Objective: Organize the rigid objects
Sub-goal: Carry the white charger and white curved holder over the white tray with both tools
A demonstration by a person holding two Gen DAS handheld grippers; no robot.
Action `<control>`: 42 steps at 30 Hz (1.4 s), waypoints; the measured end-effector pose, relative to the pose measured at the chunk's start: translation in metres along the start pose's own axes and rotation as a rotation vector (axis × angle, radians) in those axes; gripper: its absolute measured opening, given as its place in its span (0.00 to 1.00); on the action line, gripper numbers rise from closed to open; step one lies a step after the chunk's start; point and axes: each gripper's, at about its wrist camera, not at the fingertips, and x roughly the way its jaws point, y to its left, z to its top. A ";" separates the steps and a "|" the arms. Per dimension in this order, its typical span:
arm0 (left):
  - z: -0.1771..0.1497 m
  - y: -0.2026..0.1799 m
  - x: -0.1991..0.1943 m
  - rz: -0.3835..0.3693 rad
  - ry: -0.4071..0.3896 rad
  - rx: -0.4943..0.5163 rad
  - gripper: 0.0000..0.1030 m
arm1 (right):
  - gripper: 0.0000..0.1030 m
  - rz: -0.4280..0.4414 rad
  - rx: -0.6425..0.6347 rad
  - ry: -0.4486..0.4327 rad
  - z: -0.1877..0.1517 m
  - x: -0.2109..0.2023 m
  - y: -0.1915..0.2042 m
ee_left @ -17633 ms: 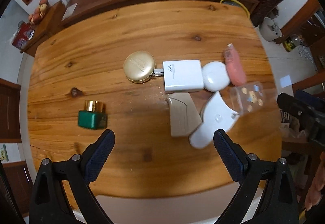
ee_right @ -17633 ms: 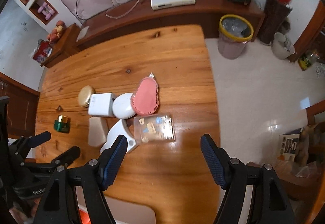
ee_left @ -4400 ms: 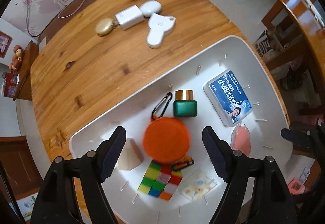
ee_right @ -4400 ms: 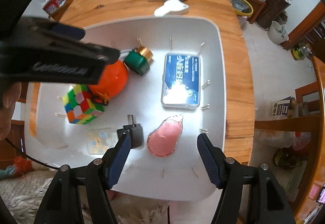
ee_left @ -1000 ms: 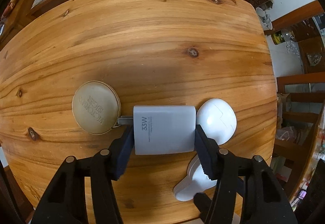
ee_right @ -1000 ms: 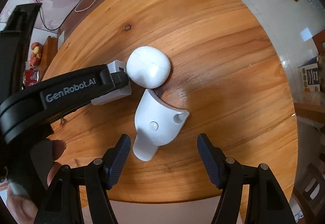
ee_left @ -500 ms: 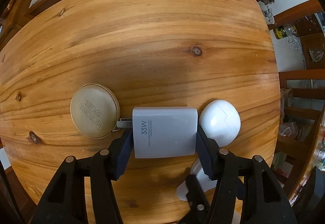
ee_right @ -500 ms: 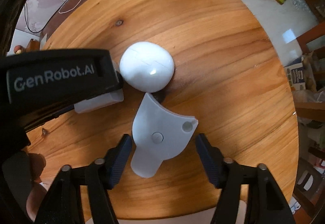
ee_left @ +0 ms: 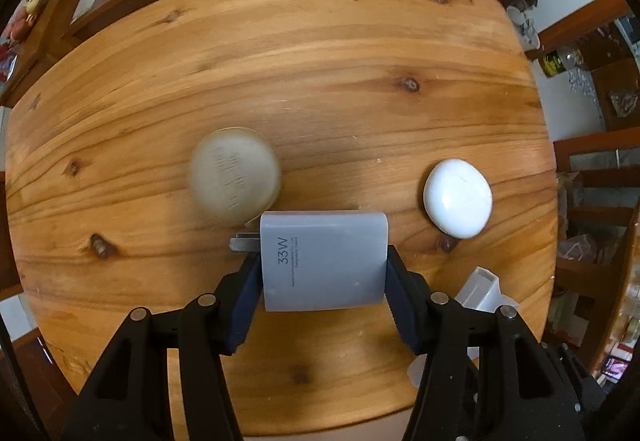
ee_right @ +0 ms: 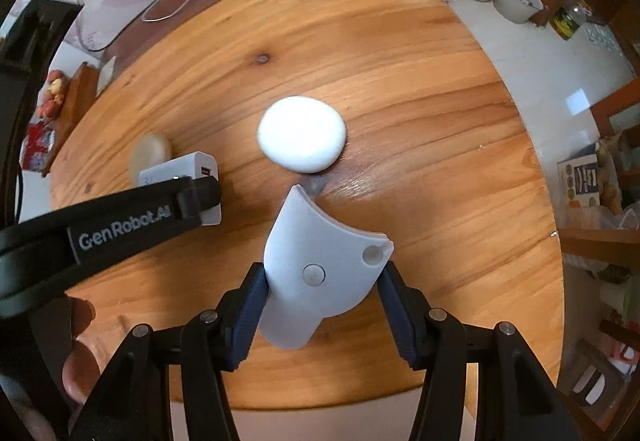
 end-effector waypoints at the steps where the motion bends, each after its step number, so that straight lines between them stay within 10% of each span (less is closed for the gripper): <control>1: -0.003 0.003 -0.007 -0.002 -0.009 -0.006 0.59 | 0.55 0.010 -0.005 -0.002 -0.002 -0.005 0.000; 23: -0.165 0.009 -0.167 0.007 -0.182 0.171 0.59 | 0.55 0.135 -0.375 -0.217 -0.115 -0.155 -0.006; 42: -0.270 -0.064 -0.078 -0.011 -0.019 0.430 0.59 | 0.55 -0.032 -0.480 0.039 -0.241 -0.069 -0.065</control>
